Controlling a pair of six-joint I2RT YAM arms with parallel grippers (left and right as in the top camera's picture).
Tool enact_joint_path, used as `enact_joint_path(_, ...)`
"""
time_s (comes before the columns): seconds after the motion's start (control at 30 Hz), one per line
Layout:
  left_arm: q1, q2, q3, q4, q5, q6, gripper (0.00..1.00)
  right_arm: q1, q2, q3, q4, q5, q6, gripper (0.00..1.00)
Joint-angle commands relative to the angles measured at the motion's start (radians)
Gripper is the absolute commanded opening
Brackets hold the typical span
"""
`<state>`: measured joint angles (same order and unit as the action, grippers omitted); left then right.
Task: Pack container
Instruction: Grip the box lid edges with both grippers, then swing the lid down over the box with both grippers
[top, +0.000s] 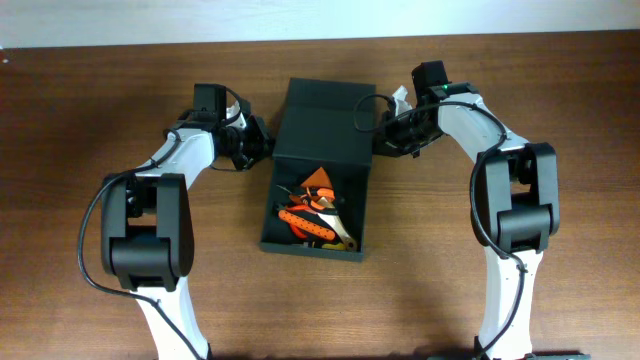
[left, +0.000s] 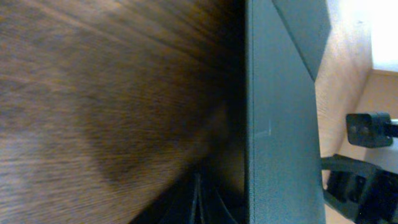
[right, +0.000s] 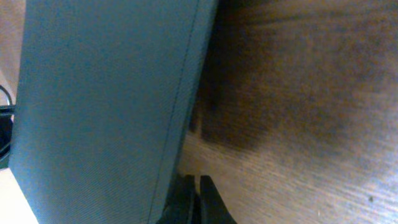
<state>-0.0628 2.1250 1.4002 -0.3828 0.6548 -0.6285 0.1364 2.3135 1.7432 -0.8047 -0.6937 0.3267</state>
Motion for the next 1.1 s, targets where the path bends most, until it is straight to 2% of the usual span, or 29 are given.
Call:
enact_joint_path(0.0,-0.013,0.008,0.014,0.024,0.106,0.050,0.02,0.010,-0.013,0.011,0.026,-0.046,-0.069,0.04)
enact_joint_path(0.33,-0.013,0.007,0.014,0.035,0.147,0.146,0.02,0.034,-0.063,0.012,0.088,-0.077,-0.209,0.04)
enact_joint_path(0.57,-0.013,0.006,0.023,0.035,0.150,0.272,0.02,0.074,-0.109,0.012,0.100,-0.069,-0.351,0.04)
enact_joint_path(0.8,-0.012,0.006,0.040,0.060,0.150,0.400,0.02,0.100,-0.146,0.013,0.137,-0.055,-0.406,0.04)
enact_joint_path(1.07,0.017,0.003,0.082,0.048,0.145,0.435,0.02,0.104,-0.204,0.012,0.122,-0.055,-0.428,0.04)
